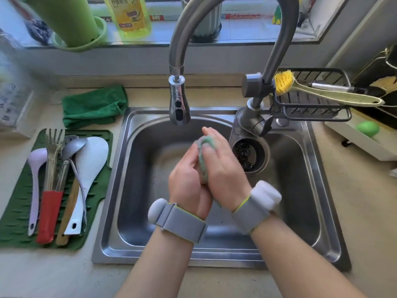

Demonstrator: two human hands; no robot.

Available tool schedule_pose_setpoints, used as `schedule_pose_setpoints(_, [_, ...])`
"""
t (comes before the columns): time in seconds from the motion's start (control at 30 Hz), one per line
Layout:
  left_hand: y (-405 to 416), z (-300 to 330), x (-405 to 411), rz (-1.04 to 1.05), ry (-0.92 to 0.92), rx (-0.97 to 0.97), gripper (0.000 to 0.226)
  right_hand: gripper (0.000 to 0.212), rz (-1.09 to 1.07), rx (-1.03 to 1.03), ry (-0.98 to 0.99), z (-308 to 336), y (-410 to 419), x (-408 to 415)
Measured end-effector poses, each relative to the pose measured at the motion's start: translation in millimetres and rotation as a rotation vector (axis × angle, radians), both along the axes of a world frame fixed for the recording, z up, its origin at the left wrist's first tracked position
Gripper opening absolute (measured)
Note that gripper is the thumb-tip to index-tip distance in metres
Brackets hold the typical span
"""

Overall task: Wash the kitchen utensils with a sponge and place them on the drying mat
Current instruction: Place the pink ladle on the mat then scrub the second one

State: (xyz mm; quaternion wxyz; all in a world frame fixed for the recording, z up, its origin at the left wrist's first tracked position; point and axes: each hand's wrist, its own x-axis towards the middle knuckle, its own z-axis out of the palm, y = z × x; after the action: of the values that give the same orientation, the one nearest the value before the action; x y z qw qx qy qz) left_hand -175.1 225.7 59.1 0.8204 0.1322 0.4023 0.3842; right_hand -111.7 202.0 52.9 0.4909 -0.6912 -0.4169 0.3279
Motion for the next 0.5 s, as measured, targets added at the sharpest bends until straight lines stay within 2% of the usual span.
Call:
schedule_pose_setpoints(0.1, [-0.8, 2.3, -5.5, -0.076, -0.061, 0.01, 0.061, 0.051, 0.129, 0.024, -0.192, -4.0, -11.0, -8.5])
schedule_pose_setpoints(0.13, [-2.0, 6.5, -6.2, -0.103, -0.132, -0.012, 0.069, 0.049, 0.135, 0.003, -0.18, -6.2, -6.4, -0.4])
schedule_pose_setpoints(0.2, [-4.5, 16.3, -4.6, -0.145, -0.19, -0.032, 0.079, 0.043, 0.049, -0.045, 0.065, 0.4, 7.2, 15.2])
schedule_pose_setpoints(0.23, [-4.4, 18.3, -4.4, -0.137, -0.162, -0.034, 0.08, 0.042, 0.005, -0.034, 0.148, 2.5, 8.7, 14.5])
schedule_pose_setpoints(0.27, [-2.0, 20.9, -4.2, -0.117, -0.138, -0.034, 0.08, 0.043, -0.017, 0.006, 0.129, 6.9, 6.1, 7.2])
schedule_pose_setpoints(0.4, [5.3, 20.0, -9.9, -0.049, -0.171, -0.075, 0.074, 0.045, 0.145, 0.104, -0.216, 6.8, -13.4, -15.1])
schedule_pose_setpoints(0.43, [3.6, 19.4, -11.3, -0.079, -0.204, -0.066, 0.076, 0.044, 0.146, 0.11, -0.218, 3.5, -10.4, -7.0])
schedule_pose_setpoints(0.5, [0.4, 19.2, -11.5, -0.103, -0.257, -0.048, 0.07, 0.043, 0.013, 0.069, -0.056, 3.8, 2.6, 12.2])
